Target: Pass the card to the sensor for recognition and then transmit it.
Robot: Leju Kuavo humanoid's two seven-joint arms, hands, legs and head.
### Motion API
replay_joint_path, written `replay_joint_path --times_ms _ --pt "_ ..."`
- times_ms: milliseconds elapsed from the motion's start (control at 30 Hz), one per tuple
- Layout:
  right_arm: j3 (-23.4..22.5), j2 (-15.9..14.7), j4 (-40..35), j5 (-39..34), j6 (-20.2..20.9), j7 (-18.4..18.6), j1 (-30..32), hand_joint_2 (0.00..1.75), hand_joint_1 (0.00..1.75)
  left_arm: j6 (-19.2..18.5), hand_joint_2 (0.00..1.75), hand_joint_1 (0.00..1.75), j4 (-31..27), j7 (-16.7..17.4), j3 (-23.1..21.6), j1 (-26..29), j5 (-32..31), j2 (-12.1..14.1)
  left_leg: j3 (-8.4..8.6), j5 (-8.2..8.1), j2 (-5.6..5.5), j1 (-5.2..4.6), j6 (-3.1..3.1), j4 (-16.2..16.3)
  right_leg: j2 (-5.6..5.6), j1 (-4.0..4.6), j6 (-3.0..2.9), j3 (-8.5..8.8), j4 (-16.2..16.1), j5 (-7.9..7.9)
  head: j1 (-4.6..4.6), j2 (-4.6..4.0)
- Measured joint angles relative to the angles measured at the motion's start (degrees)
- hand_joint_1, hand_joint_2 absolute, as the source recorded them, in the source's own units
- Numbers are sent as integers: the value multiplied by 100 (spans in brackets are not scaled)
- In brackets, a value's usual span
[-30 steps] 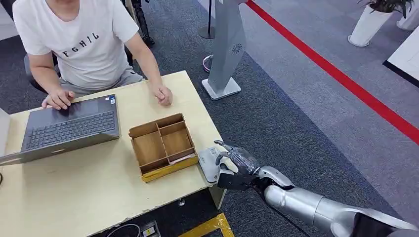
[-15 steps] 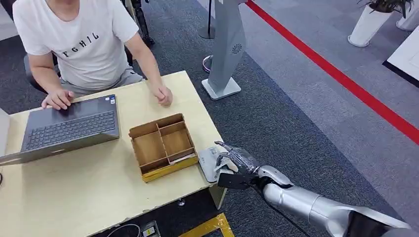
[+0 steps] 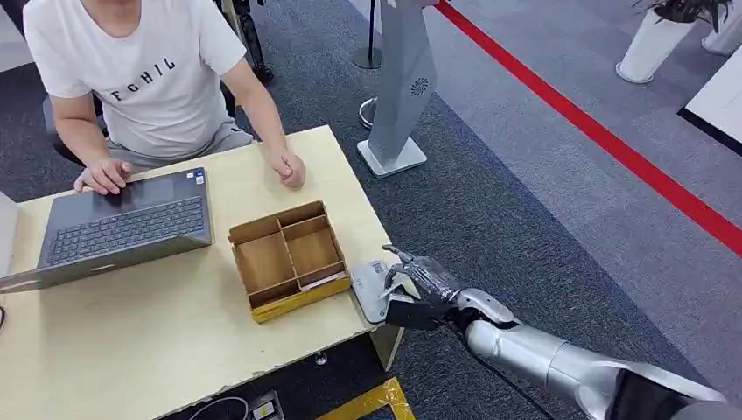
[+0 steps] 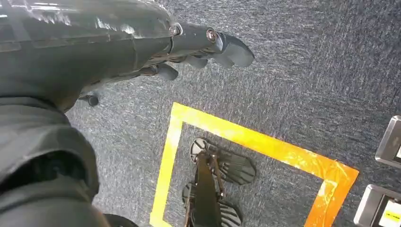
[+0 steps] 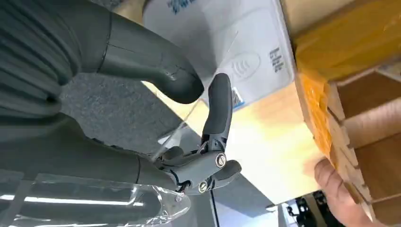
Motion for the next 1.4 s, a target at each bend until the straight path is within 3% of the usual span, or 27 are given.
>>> replay_joint_path --times_ms 300,533,700,833,967,1133,1400 --pt "-260 -210 -149 614 208 188 -514 175 175 -52 0 0 0 -39 -11 0 -15 22 -4 0 0 0 0 1 -1 -1 0 0 1 1 0 0" --pt "-651 -461 -584 1122 975 218 -1309 175 175 -105 0 0 0 -162 -61 -4 -114 79 -4 3 0 0 -3 1 1 -1 -1 0 4 3 2 2" --pt "-607 -404 -688 1567 1552 11 -2325 175 175 -247 0 0 0 -278 -155 -39 -293 138 -15 12 -2 -4 -4 1 -4 -5 -3 -11 18 5 0 0" --pt "-540 -118 -660 1810 1909 -94 -2946 175 175 -332 0 0 0 -391 -210 -56 -413 155 -23 16 -5 -3 -10 0 -5 -4 -3 -16 25 5 0 0" --pt "-341 441 -276 2231 2172 -229 -3819 175 175 -435 0 0 0 -553 -306 -102 -553 160 -31 23 -4 -2 -20 0 -3 -4 -4 -35 35 6 -2 0" --pt "-127 1080 420 2586 2157 -317 -4458 175 175 -483 0 0 0 -555 -428 -121 -605 157 -46 32 -17 0 -30 1 -16 -2 -5 -46 41 6 -2 0" --pt "63 1781 1503 2854 1978 -428 -4971 175 175 -503 0 0 0 -507 -474 -120 -588 164 -50 35 -30 -1 -26 1 -30 -3 -6 -48 39 6 0 0"
